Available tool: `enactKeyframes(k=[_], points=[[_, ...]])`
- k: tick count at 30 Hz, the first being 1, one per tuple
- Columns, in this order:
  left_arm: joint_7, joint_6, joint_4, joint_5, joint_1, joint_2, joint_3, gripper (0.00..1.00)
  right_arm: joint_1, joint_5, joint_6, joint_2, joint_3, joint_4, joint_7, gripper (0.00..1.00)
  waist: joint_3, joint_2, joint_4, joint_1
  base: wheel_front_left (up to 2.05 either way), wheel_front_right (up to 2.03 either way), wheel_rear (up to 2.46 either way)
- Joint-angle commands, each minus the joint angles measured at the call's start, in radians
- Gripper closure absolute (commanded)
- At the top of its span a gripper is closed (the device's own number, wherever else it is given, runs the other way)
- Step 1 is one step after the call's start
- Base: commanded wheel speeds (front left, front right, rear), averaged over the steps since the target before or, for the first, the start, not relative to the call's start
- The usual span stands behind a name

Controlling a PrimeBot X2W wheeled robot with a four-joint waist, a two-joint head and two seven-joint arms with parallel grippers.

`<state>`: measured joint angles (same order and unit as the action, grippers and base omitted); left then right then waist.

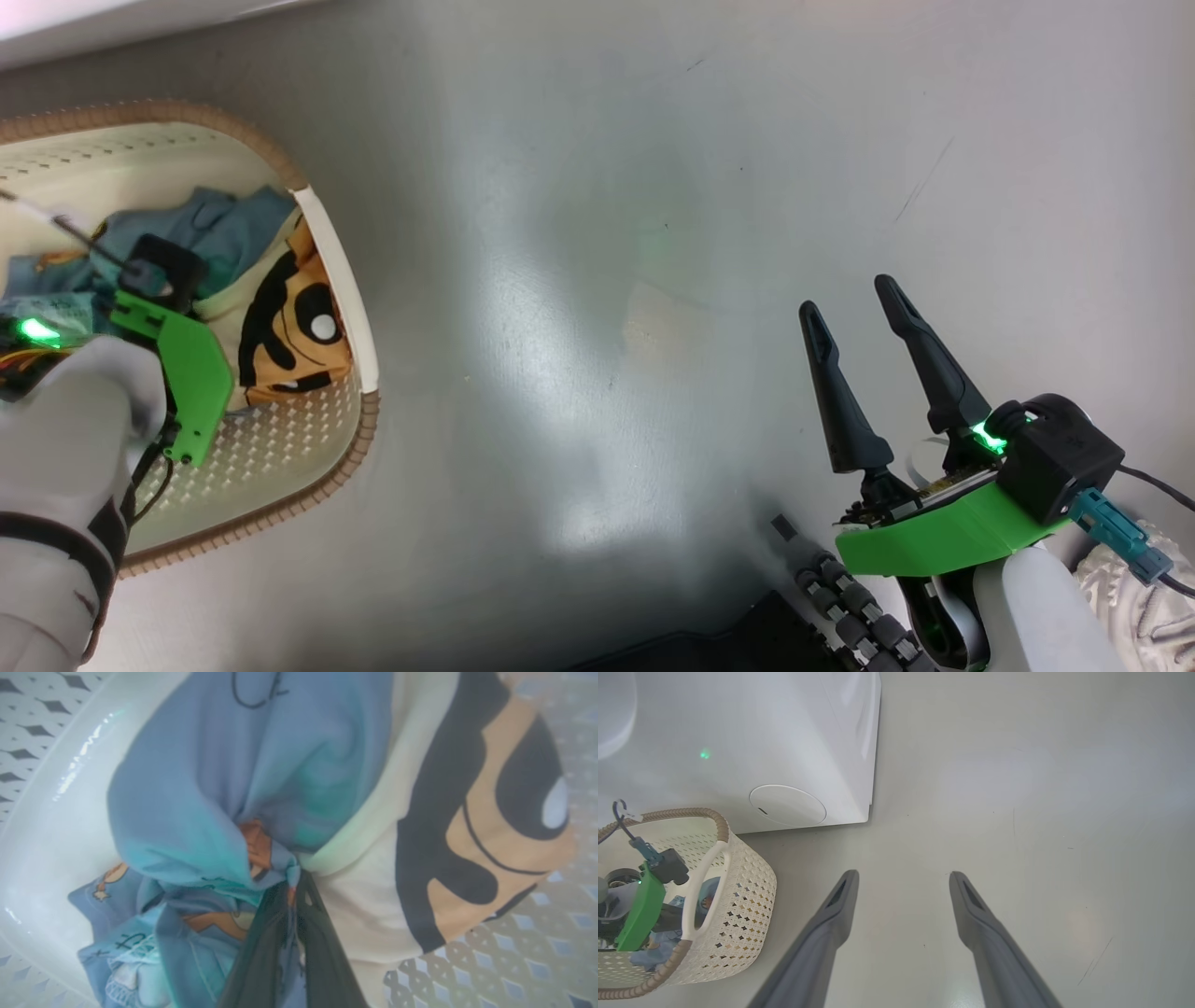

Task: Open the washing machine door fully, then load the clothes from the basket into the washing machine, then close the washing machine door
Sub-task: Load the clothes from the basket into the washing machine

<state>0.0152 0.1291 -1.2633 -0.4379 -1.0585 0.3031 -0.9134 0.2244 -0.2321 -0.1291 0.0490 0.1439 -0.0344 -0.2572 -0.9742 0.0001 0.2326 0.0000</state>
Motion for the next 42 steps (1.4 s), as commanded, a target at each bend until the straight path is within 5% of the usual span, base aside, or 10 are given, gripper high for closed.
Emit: enactKeyframes(k=[1, 11, 23, 42], points=[[-0.032, 0.002, 0.007, -0.025, 0.036, 0.039, 0.026, 1.0, -0.036, -0.009, -0.002, 0.001, 0.018, -0.019, -0.005, 0.0, 0.002, -0.0001, -0.001, 0.0, 0.0, 0.0, 0.0], [-0.215, 0.002, 0.084, -0.191, 0.121, 0.046, 0.085, 1.0, 0.01, -0.013, -0.002, 0.001, 0.008, 0.007, -0.005, 0.0, 0.08, -0.0001, -0.047, 0.0, 0.0, 0.0, 0.0], [-0.276, 0.002, 0.241, -0.321, 0.199, 0.036, 0.133, 1.0, 0.03, 0.011, -0.002, 0.001, -0.01, 0.049, -0.005, 0.0, 0.2, -0.0001, -0.126, 0.0, 0.0, 0.0, 0.0], [-0.277, -0.004, 0.595, -0.164, 0.47, -0.033, 0.525, 1.0, 0.014, 0.042, -0.002, 0.001, -0.022, 0.133, -0.005, 0.0, 0.442, -0.0001, -0.231, 0.0, 0.0, 0.0, 0.0]])
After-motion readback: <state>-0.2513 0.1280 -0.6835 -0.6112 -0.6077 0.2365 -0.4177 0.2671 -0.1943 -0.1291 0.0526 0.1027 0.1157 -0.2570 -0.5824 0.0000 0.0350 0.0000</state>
